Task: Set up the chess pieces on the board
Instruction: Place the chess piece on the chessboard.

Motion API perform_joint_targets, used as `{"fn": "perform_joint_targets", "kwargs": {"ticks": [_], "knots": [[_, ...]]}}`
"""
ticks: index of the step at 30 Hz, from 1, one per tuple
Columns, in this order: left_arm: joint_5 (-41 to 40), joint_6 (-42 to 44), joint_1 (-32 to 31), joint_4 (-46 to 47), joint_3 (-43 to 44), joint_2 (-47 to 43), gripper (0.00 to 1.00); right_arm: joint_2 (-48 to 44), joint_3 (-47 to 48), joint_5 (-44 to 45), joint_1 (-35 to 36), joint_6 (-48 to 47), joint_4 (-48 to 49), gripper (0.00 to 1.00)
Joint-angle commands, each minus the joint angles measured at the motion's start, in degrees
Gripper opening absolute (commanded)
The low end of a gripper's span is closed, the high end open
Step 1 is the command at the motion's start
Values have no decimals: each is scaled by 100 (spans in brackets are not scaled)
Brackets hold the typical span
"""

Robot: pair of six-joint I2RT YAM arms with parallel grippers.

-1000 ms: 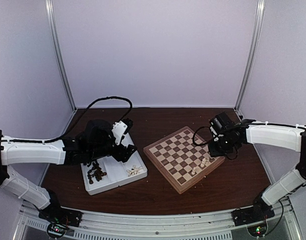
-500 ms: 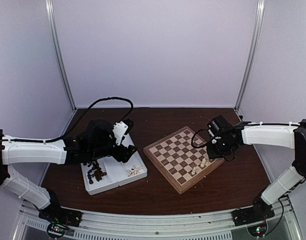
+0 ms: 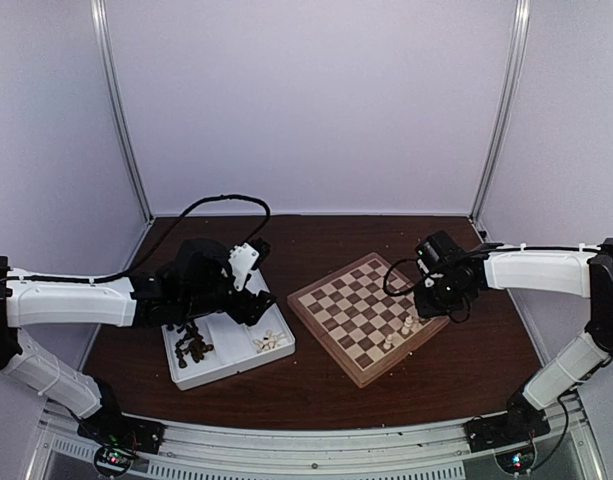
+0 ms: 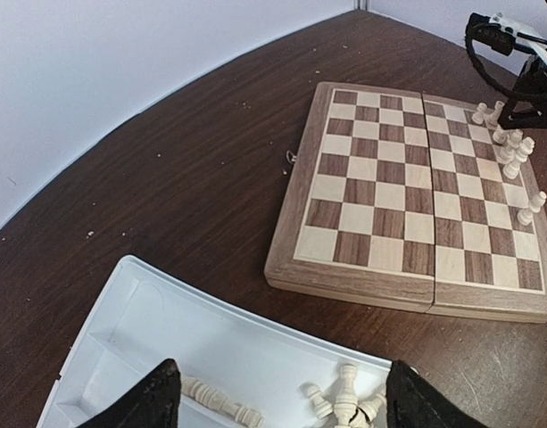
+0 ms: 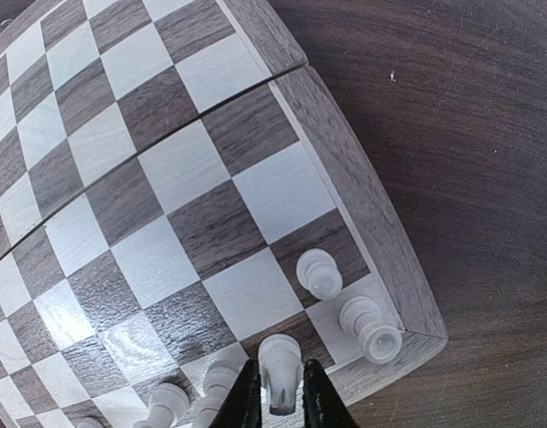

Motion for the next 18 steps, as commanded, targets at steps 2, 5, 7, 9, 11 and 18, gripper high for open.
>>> {"fn": "perform_joint_targets", "kwargs": {"ticks": [2, 5, 7, 9, 11, 18], "knots": [[84, 45, 44, 122, 205, 87, 79, -190, 35, 157, -40, -50, -153, 19], [81, 45, 44, 103, 218, 88, 79, -289, 143, 203, -42, -82, -263, 20], [66, 45, 44, 83, 217, 88, 79, -361, 229, 227, -44, -110, -364, 20], [47, 38, 44, 70, 222, 88, 79, -438, 319, 242, -41, -144, -462, 21], [27, -26, 52, 50, 249, 115, 79, -527, 415, 255, -40, -172, -575, 21], [36, -465, 119, -851, 748, 485, 77, -937, 615, -151, -40, -316, -559, 24]]}}
